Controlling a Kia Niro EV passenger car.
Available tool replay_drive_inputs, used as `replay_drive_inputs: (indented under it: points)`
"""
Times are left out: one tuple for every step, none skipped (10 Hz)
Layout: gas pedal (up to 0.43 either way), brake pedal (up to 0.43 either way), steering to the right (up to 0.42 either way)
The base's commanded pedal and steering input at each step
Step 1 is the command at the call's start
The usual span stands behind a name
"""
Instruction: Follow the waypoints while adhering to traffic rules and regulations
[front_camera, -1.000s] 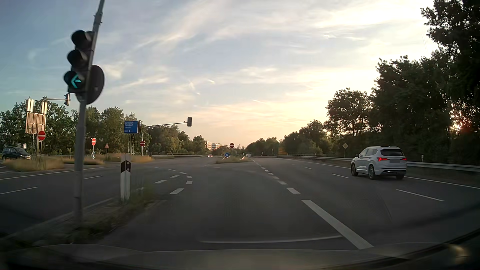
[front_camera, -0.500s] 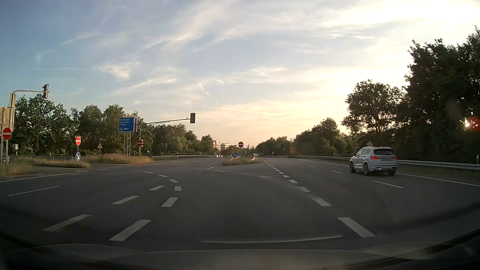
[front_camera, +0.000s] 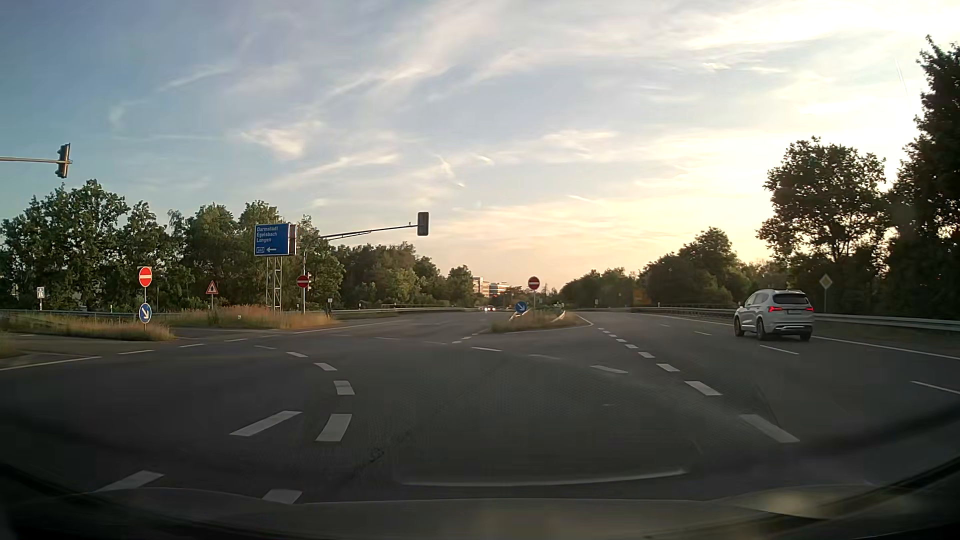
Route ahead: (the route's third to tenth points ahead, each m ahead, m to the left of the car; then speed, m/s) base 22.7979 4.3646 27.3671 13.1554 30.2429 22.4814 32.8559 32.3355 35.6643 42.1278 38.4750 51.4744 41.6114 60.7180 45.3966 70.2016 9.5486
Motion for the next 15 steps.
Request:
replay_drive_inputs:
  points:
    - [0.000, 0.207, -0.116]
    - [0.000, 0.195, -0.124]
    - [0.000, 0.189, -0.134]
    - [0.000, 0.171, -0.141]
    - [0.000, 0.134, -0.150]
    - [0.000, 0.000, -0.156]
    - [0.000, 0.000, -0.163]
    - [0.000, 0.000, -0.169]
    - [0.000, 0.000, -0.174]
    - [0.000, 0.000, -0.174]
    - [0.000, 0.000, -0.171]
    - [0.000, 0.000, -0.165]
    - [0.000, 0.000, -0.159]
    - [0.000, 0.000, -0.155]
    - [0.000, 0.000, -0.151]
